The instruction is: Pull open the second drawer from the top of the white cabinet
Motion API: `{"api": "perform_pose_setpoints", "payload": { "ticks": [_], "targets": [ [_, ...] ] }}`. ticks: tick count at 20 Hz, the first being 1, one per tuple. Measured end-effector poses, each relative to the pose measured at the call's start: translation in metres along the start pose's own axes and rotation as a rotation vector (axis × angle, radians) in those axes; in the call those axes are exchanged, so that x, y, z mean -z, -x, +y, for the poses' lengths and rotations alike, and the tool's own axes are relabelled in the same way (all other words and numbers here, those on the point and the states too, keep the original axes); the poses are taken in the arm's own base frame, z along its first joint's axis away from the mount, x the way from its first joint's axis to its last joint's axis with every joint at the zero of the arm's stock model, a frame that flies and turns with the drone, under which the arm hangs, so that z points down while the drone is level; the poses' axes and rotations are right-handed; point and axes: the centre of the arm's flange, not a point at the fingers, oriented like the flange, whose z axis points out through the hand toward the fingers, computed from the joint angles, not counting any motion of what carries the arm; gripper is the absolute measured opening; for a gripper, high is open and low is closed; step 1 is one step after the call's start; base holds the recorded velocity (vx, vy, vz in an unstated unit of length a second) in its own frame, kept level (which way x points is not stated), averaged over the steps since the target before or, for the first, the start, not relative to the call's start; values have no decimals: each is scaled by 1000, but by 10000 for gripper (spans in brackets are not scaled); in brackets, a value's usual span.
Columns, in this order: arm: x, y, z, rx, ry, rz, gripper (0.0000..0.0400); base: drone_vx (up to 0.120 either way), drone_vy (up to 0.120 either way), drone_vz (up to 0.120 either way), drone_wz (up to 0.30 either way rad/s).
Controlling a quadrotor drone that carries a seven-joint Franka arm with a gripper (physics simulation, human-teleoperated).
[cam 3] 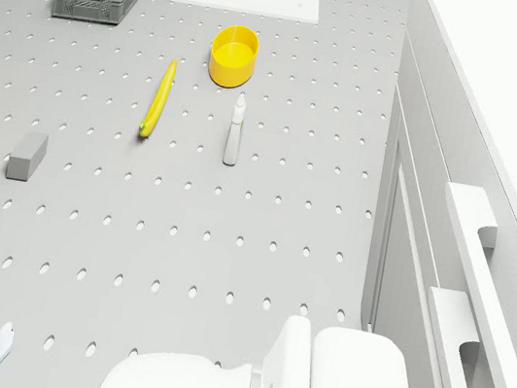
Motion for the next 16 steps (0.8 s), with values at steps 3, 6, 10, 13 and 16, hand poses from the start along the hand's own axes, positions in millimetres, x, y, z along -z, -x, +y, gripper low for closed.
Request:
{"api": "perform_pose_setpoints", "payload": {
  "ticks": [3,6,10,13,16],
  "targets": [
    [-7,-3,-3,0,0,0,300,0,0,0,0],
    [-13,-4,-4,0,0,0,300,0,0,0,0],
    [-21,-5,-5,0,0,0,300,0,0,0,0],
    [-27,-6,-5,0,0,0,300,0,0,0,0],
    [-30,-6,-6,0,0,0,300,0,0,0,0]
  ]
}}
